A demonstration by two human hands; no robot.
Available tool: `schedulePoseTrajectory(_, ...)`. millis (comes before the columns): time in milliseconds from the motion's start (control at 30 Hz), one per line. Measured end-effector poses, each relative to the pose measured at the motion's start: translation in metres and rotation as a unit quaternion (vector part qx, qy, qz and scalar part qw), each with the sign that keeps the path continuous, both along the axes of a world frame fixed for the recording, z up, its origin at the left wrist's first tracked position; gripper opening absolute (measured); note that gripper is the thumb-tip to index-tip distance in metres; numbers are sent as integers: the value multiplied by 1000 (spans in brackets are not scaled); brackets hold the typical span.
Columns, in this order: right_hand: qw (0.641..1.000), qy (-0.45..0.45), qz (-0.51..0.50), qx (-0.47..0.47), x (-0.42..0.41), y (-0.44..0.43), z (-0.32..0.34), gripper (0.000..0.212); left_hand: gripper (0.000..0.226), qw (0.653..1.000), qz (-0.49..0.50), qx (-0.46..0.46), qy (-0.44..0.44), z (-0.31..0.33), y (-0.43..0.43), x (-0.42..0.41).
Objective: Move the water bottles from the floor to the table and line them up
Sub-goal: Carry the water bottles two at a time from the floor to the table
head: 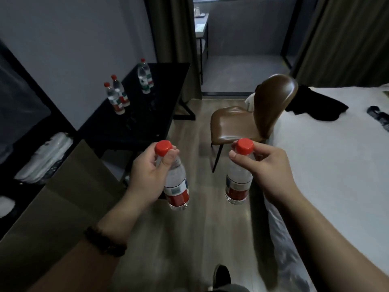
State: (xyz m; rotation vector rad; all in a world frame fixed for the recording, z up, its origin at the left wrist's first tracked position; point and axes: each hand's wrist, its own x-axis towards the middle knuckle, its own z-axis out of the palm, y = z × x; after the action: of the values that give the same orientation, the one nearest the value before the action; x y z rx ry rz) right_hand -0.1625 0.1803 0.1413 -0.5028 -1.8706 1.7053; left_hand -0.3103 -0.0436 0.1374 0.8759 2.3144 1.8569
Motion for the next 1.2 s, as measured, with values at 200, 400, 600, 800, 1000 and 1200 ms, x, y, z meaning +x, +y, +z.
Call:
schedulePoseTrajectory(200,1000,-5,30,4,-108,76,13,20,31,999,25,14,-14,10,59,-92)
schedulePoseTrajectory(400,999,-9,43,3,-225,132,10,16,24,998,53,-11,-29,-10,109,-201)
schedulePoseTrajectory(600,996,-38,79,28,-370,172,1,14,23,997,70,-33,-15,-29,147,-333)
schedulePoseTrajectory(800,989,-20,141,38,-520,205,13,15,28,997,75,-27,-11,-14,171,-468)
schedulePoseTrajectory(1000,982,-27,181,44,-655,219,13,18,23,989,140,-38,-13,-10,182,-566)
schedulePoseTrajectory(1200,956,-60,284,50,-780,227,1,18,42,976,204,-72,-28,-15,175,-639)
